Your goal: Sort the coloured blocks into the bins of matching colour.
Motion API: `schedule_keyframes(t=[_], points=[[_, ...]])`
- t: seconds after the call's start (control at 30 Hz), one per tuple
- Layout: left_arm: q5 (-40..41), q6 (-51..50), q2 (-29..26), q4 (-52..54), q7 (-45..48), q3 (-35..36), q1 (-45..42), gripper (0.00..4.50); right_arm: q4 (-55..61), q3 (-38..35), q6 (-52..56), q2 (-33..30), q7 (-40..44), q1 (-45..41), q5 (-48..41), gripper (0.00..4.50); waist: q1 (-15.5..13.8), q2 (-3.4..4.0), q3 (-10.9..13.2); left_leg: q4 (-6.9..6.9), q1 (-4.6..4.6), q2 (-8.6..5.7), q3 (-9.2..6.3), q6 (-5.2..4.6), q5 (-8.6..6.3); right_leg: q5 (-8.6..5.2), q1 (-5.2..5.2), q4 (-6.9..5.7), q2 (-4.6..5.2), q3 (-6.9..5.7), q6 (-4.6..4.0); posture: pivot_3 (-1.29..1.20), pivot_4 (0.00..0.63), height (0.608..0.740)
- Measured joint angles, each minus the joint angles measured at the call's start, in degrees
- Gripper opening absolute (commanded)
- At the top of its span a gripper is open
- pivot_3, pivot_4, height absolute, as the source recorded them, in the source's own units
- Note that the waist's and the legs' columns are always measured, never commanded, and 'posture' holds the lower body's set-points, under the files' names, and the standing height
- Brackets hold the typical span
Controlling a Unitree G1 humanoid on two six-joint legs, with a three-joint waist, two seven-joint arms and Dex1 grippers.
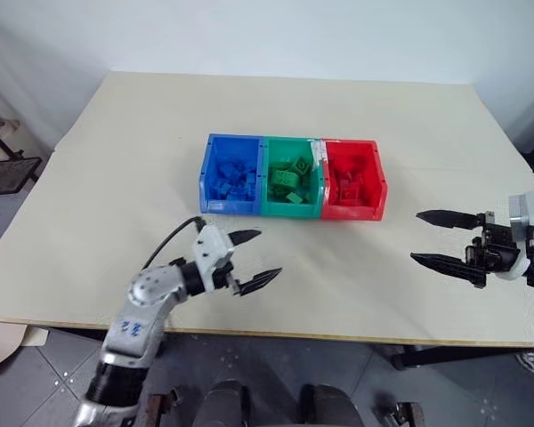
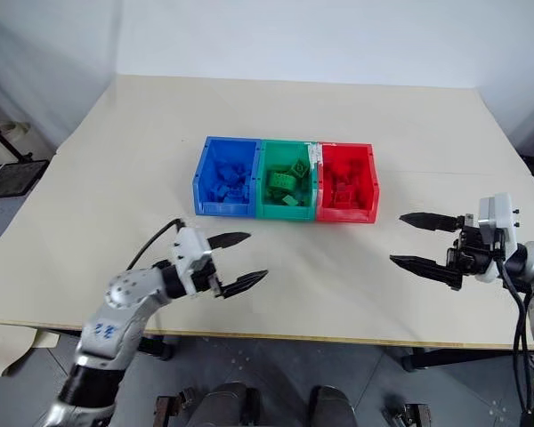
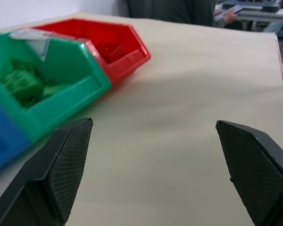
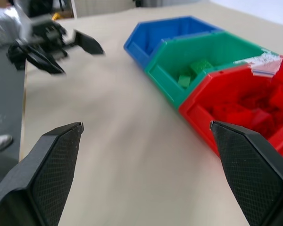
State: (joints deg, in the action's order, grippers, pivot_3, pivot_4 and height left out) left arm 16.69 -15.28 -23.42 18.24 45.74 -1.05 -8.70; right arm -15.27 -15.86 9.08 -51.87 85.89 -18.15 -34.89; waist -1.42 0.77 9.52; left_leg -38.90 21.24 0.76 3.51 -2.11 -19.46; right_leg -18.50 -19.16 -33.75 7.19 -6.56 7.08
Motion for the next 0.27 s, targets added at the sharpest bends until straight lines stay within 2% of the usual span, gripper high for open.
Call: schedule_keyframes(t=[0.17, 0.27], points=[[4.99, -1.89, -5.55, 5.99, 0.30, 8.65, 7.18, 4.45, -5.22, 1.46, -1.91, -0.63, 1.91, -3.27, 2.70, 4.50, 0.42, 0.08, -0.05, 0.07, -0.06, 0.03, 0.06, 0.02, 0.00, -0.03, 0.01, 0.03, -0.01, -0.03, -0.05, 0.00, 0.150, 0.740], [6.80, -2.69, -9.18, 6.14, 1.38, 13.87, 13.65, 4.45, -6.66, 2.01, -2.70, -0.85, 2.18, -4.89, 3.36, 4.50, 0.97, 0.09, -0.05, 0.14, -0.07, 0.04, 0.08, 0.03, 0.00, -0.04, -0.03, 0.01, 0.00, -0.05, -0.07, 0.00, 0.150, 0.740]])
